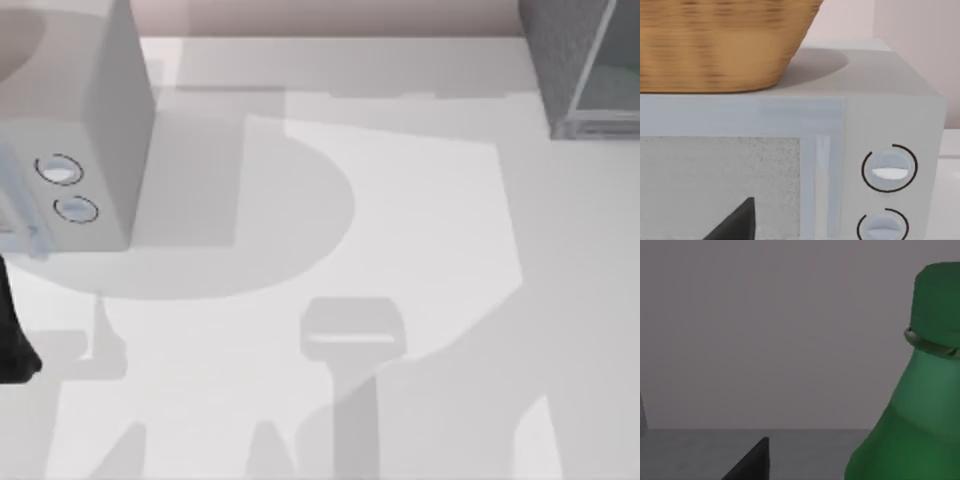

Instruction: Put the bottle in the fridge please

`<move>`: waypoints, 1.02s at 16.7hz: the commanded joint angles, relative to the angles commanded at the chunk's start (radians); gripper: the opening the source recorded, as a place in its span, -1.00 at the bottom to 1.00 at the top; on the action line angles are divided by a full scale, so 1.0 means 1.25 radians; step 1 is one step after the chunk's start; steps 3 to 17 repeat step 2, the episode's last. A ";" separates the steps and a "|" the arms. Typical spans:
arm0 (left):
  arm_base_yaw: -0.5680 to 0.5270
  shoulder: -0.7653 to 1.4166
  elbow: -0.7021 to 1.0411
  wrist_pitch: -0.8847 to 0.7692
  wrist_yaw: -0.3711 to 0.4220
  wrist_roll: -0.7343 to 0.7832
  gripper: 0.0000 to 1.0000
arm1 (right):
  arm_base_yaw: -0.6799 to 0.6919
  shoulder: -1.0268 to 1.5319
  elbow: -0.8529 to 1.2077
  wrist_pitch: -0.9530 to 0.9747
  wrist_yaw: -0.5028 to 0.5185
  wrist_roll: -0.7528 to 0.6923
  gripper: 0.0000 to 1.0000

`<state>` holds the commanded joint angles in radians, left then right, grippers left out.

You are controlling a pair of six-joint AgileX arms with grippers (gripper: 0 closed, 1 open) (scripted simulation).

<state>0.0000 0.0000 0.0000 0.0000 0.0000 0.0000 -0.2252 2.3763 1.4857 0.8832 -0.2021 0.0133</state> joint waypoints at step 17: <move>0.000 0.000 0.000 0.000 0.000 0.000 1.00 | 0.000 0.000 0.000 0.000 0.000 0.000 1.00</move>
